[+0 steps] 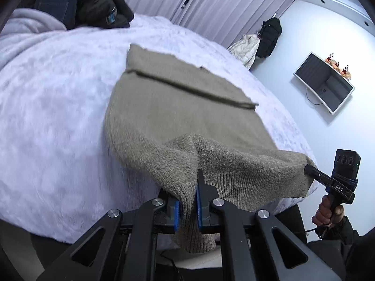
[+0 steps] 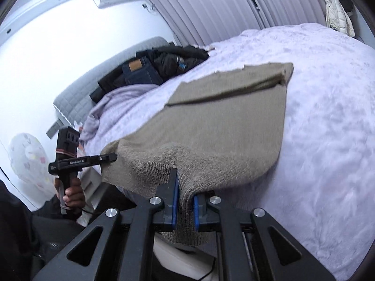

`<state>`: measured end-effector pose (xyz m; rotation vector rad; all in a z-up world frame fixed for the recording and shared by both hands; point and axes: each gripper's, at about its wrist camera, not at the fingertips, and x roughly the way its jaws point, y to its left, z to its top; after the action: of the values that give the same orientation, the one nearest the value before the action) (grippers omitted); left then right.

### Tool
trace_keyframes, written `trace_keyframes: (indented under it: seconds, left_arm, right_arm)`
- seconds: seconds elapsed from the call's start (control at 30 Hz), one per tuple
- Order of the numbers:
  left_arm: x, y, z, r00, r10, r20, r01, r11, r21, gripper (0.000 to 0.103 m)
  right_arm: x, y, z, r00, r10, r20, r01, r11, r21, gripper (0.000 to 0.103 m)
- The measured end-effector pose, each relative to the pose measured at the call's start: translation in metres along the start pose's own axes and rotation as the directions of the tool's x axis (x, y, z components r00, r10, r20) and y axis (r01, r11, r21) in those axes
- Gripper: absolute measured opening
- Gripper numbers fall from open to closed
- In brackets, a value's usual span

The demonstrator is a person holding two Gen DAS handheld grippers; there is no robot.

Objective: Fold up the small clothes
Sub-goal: 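Lift the held hem and fold it over toward the collar with both tools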

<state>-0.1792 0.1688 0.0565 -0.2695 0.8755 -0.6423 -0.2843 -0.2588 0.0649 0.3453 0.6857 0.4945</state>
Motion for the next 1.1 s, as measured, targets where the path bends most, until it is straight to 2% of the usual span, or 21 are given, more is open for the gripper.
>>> trace_keyframes:
  seconds: [0.17,0.4,0.5,0.6,0.83,1.1]
  left_arm:
    - [0.001,-0.003,0.031,0.999,0.004,0.047,-0.004,1.0,0.009,0.011]
    - [0.018,-0.002,0.089,0.997,0.016,0.071,-0.018,1.0,0.022,0.011]
    - [0.028,-0.003,0.111,0.998,0.013,0.068,-0.014,1.0,0.007,0.011]
    - [0.04,-0.002,0.131,0.998,0.022,0.062,-0.023,1.0,0.006,0.011]
    - [0.085,0.013,0.18,0.999,0.039,-0.009,-0.04,0.998,-0.049,0.011]
    - [0.123,0.015,0.235,0.998,0.058,-0.028,-0.06,0.997,-0.048,0.011]
  right_arm:
    - [0.001,-0.001,0.026,0.998,0.013,0.058,-0.013,1.0,0.002,0.011]
    - [0.014,-0.011,0.077,0.995,-0.008,0.1,0.009,1.0,-0.011,0.011]
    - [0.026,-0.019,0.102,0.996,-0.04,0.08,0.041,0.999,-0.008,0.011]
    - [0.036,-0.03,0.123,0.997,-0.038,0.063,0.036,0.999,0.04,0.011]
    - [0.075,-0.063,0.17,0.998,-0.058,0.011,0.055,0.983,0.178,0.011]
    - [0.107,-0.087,0.218,0.996,-0.091,-0.007,0.09,0.975,0.205,0.011]
